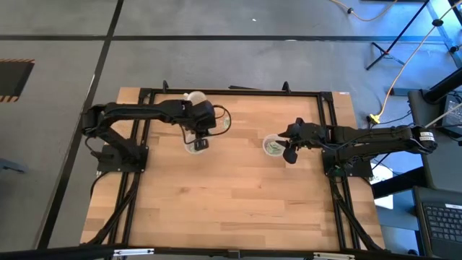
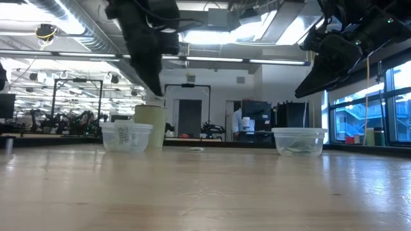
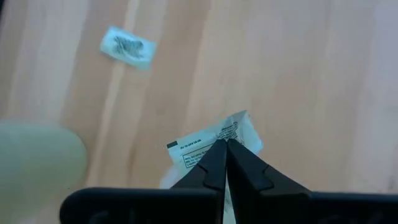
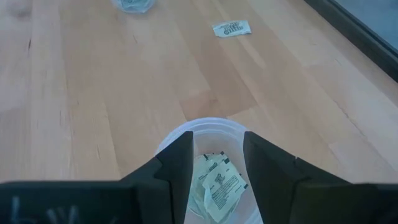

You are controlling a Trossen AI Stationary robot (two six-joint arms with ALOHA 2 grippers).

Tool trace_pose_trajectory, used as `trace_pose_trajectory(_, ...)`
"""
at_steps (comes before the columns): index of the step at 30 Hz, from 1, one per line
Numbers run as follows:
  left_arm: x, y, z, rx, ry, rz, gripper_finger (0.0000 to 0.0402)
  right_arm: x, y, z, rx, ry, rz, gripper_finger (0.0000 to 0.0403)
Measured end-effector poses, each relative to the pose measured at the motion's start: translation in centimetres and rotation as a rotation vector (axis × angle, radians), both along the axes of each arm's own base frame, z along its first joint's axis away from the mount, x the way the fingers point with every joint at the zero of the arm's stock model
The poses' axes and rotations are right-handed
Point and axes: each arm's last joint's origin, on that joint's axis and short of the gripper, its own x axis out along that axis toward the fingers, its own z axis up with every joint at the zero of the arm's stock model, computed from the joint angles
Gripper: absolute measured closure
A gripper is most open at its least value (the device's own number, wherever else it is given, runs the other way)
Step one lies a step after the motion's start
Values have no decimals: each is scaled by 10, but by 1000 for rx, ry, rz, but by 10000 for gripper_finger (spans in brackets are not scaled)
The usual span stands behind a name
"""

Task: Pick and place Stevia / Truvia into bins
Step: Put the stevia packet into the left transparent container

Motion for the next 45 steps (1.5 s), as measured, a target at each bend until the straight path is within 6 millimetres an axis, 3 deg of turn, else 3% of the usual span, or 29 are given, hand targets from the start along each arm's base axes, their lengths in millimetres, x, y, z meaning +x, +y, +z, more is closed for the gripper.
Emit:
trace_pose_trajectory(3, -6, -9, -2, -21, 48, -11, 399, 0, 0, 0, 1, -1, -1, 258)
trace_pose_trajectory(8, -13, -15, -21, -76, 94, 8, 397, 0, 0, 0, 2, -1, -2, 258)
trace_pose_trajectory(14, -21, -16, -45, -84, 117, 51, 399, 0, 0, 0, 2, -4, -2, 258)
trace_pose_trajectory(22, -25, -16, -60, -46, 138, 102, 399, 0, 0, 0, 4, -6, -3, 258)
trace_pose_trajectory(31, -25, -14, -60, -5, 141, 125, 394, 0, 0, 0, 4, -6, -3, 258)
trace_pose_trajectory(37, -26, -14, -60, 18, 149, 138, 369, 0, 0, 0, 4, -6, -3, 258)
trace_pose_trajectory(45, -18, -12, -39, 26, 124, 128, 334, 0, 0, 0, 4, -6, -3, 258)
